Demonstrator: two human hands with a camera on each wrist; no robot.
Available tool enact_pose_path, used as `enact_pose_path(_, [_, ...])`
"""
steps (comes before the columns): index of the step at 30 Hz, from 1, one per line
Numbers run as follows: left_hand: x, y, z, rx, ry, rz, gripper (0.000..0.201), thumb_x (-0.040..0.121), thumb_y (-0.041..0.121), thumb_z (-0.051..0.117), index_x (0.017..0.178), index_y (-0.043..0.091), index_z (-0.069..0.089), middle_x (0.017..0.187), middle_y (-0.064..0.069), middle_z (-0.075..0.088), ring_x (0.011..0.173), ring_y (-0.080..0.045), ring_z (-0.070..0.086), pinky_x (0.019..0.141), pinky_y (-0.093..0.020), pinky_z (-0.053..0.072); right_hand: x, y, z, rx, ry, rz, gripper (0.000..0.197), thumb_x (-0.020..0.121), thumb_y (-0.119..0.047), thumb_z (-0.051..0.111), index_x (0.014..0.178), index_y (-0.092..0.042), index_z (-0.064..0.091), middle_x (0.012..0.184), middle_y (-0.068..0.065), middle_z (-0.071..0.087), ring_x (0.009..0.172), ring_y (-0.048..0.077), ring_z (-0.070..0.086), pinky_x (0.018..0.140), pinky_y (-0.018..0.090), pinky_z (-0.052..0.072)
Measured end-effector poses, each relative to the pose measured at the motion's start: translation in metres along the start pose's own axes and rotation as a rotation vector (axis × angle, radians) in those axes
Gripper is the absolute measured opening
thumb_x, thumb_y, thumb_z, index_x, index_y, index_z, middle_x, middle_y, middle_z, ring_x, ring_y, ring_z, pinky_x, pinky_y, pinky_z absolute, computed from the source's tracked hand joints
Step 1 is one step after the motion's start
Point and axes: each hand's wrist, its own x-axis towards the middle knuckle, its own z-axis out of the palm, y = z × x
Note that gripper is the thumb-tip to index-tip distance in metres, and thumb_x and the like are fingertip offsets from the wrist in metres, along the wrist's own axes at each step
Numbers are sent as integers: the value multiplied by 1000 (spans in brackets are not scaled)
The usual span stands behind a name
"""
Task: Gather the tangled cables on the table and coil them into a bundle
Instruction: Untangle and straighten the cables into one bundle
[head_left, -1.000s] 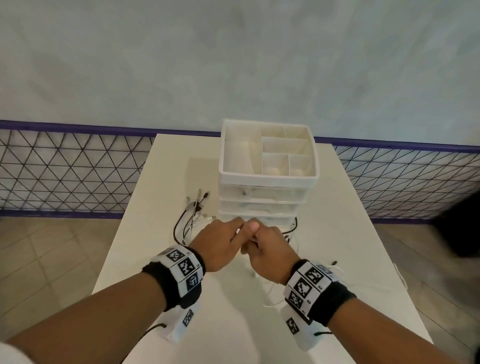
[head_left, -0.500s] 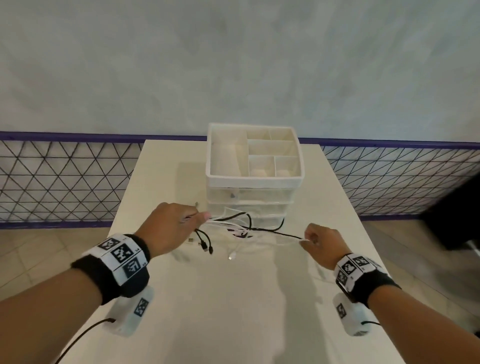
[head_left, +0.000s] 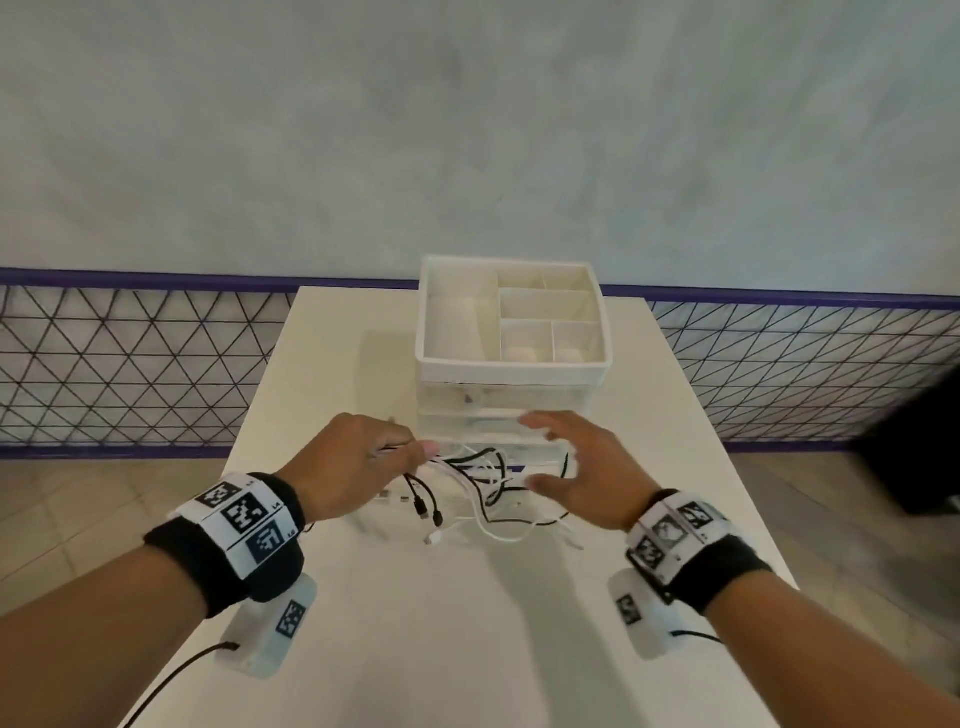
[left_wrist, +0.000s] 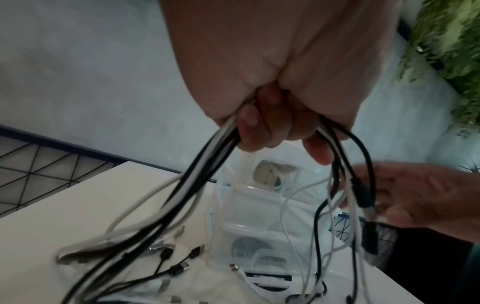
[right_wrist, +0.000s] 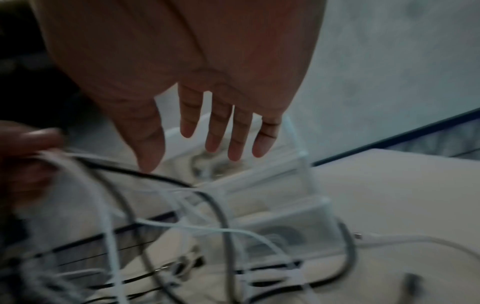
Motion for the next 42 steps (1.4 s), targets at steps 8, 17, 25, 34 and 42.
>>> enact_pose_path(8, [-5, -1, -17, 64, 150, 43, 41, 89, 51, 59, 64, 20, 67, 42, 14, 49, 43, -6, 43, 46, -16, 31, 6, -19, 39, 569, -31, 71, 28, 79, -9, 81, 87, -31, 67, 70, -4, 63, 63, 16, 55, 66, 29, 49])
enact_pose_path(17, [6, -5, -33, 169, 321, -51, 41, 92, 49, 57, 69, 17, 69, 37, 8, 44, 41, -7, 43, 46, -21, 28, -17, 11, -2, 1068, -238, 198, 32, 56, -11, 90, 67, -9, 60, 63, 6, 55, 59, 18, 51, 62, 27, 47])
enact_pose_path(25, [22, 10, -43, 230, 433, -18, 53, 93, 47, 57, 72, 0, 69, 49, -11, 49, 53, -30, 48, 51, -29, 33, -24, 44, 2, -57, -220, 179, 34, 97, -42, 56, 67, -28, 55, 71, -2, 65, 77, 17, 61, 79, 33, 48])
enact_pose_path(34, [20, 17, -31, 139, 409, -83, 52, 93, 48, 57, 65, 5, 65, 48, -4, 42, 52, -23, 42, 52, -30, 31, -7, 51, -13, 28, 32, 475, 36, 102, -37, 48, 85, -15, 72, 76, -2, 68, 73, 19, 59, 63, 29, 41])
enact_pose_path(42, [5, 2, -24, 172, 376, -244, 50, 93, 53, 53, 71, 12, 71, 51, -4, 53, 54, -22, 49, 50, -27, 33, 4, 32, -45, 1140, 484, 517, 29, 92, -23, 59, 65, -18, 51, 54, 3, 48, 53, 23, 50, 52, 29, 34])
